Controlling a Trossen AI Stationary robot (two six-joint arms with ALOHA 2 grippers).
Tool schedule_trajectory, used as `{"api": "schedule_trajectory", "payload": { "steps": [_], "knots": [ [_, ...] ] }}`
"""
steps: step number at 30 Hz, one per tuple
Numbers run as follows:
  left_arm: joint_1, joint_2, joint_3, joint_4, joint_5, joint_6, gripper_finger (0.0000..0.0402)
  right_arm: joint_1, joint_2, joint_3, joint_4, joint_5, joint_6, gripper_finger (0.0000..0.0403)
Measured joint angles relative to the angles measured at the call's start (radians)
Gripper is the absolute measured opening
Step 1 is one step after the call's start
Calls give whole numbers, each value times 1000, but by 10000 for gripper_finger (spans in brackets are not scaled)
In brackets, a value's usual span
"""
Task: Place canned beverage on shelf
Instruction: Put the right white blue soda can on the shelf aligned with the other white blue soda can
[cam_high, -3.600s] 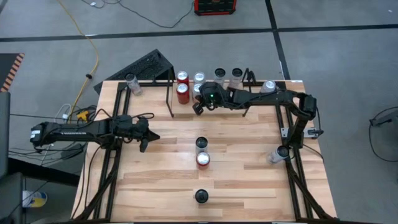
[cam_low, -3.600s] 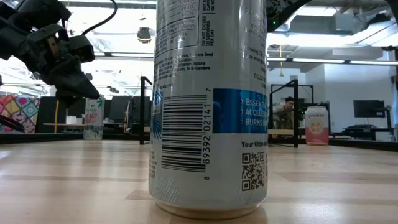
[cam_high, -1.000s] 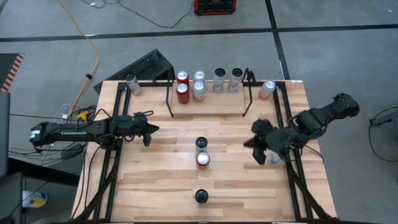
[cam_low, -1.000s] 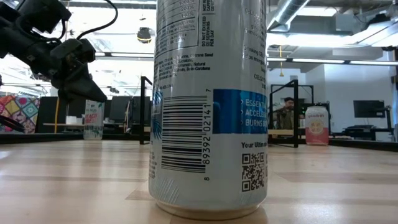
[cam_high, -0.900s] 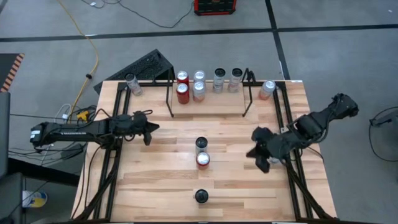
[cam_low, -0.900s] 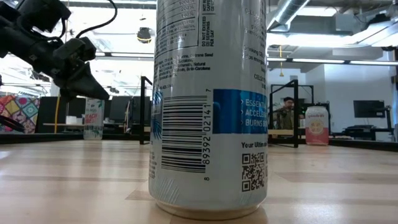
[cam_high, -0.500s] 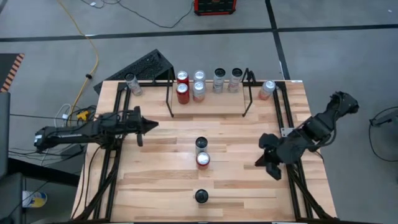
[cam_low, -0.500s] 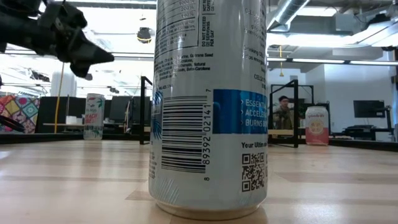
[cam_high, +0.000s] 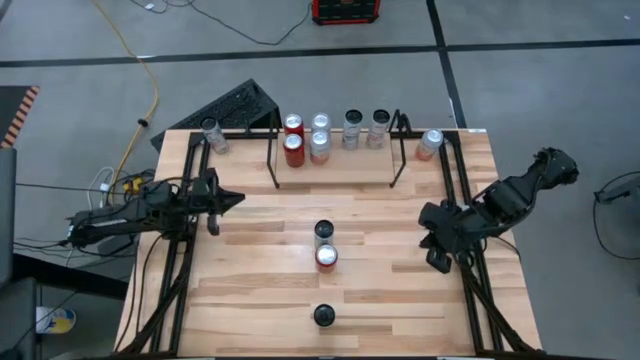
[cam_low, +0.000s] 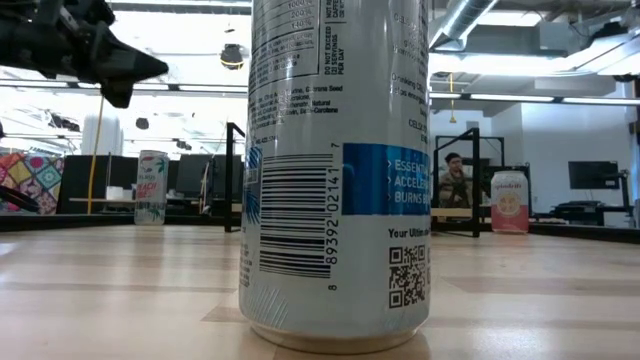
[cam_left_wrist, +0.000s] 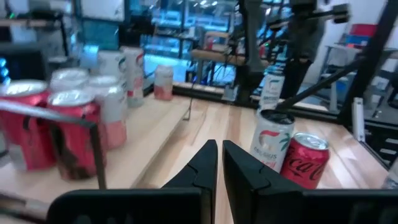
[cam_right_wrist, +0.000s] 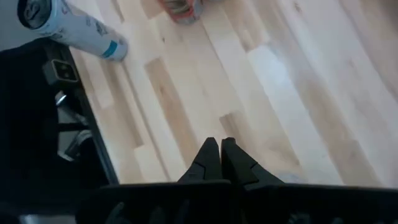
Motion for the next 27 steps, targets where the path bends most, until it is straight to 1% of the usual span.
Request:
{"api": "schedule_trajectory", "payload": {
  "steps": [2,4,7,11,16,18,20,23,24,27],
  "knots": [
    [0,-21,0,13,25,25,11,-18,1,0,-4,-43,0,7],
    [-1,-41,0,20,22,45,11,-31,1,0,-17,-69,-1,18],
    [-1,-44,0,9,-55,47,11,-47,1,0,-63,-91,5,47],
    [0,-31,0,-10,-106,47,11,-61,1,0,-159,-93,84,103],
    [0,-31,0,-93,-108,46,11,-95,1,0,-265,-99,291,196],
    [0,-31,0,-138,-108,46,11,-112,1,-3,-271,-121,363,235],
    [0,-31,0,-188,-109,46,11,-126,1,-11,-269,-163,403,267],
    [0,-31,0,-272,-110,44,11,-130,10,-24,-272,-215,413,301],
    [0,-31,0,-295,-111,44,11,-130,16,-30,-271,-218,418,309],
    [0,-31,0,-384,-111,44,11,-127,29,-38,-268,-220,458,320]
  ]
}}
